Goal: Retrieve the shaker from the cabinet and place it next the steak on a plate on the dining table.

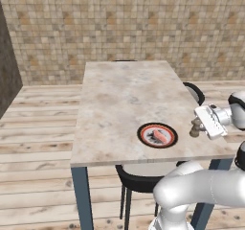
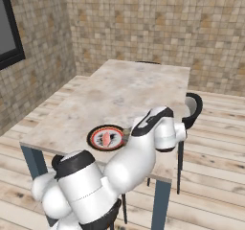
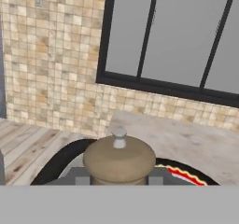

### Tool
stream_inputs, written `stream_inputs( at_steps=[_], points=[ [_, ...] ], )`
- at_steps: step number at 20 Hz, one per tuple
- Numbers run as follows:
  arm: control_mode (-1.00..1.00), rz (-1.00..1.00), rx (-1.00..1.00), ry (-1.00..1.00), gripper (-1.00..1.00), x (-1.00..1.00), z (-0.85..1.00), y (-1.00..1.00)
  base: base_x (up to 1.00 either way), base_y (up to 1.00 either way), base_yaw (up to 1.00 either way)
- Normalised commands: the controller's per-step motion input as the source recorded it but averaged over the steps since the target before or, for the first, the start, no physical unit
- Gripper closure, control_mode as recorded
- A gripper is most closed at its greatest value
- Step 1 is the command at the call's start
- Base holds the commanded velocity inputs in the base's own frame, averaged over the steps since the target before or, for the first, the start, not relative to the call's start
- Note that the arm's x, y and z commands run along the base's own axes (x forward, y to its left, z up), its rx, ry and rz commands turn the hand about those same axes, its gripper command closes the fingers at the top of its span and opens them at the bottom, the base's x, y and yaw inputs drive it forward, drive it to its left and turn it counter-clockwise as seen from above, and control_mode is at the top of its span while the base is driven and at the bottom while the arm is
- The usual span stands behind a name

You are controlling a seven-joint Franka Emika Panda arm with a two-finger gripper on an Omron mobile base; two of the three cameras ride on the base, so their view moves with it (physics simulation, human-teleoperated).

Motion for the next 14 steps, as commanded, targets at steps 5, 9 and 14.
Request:
stream_inputs(
  at_steps=[5, 9, 14],
  points=[
    [-1.0, 0.07, 0.07, 0.0, 1.0, 0.22, -0.08, -0.11, 0.0, 0.0, 0.0],
    [-1.0, 0.09, 0.07, 0.0, 1.0, 0.21, -0.11, 0.0, 0.0, 0.0, 0.0],
    [-1.0, 0.05, 0.03, 0.0, 1.0, 0.19, -0.28, 0.0, 0.0, 0.0, 0.0]
  ],
)
